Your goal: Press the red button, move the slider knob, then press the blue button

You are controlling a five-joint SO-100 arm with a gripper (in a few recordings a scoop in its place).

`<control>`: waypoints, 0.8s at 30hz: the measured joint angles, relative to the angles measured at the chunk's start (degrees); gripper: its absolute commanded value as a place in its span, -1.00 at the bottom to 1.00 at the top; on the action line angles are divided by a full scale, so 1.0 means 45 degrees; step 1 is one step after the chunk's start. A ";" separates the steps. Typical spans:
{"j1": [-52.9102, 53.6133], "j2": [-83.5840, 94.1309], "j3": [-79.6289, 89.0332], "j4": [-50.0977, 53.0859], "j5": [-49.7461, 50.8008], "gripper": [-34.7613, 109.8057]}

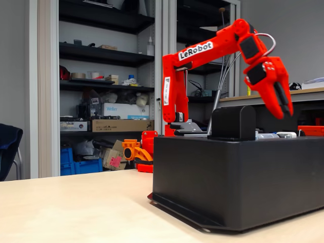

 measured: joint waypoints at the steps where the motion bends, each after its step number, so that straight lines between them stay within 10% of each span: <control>1: 0.0000 -0.0215 -0.0254 0.0000 0.0000 -0.39; 24: -0.0801 -0.0312 0.1035 -0.1719 0.1348 -0.39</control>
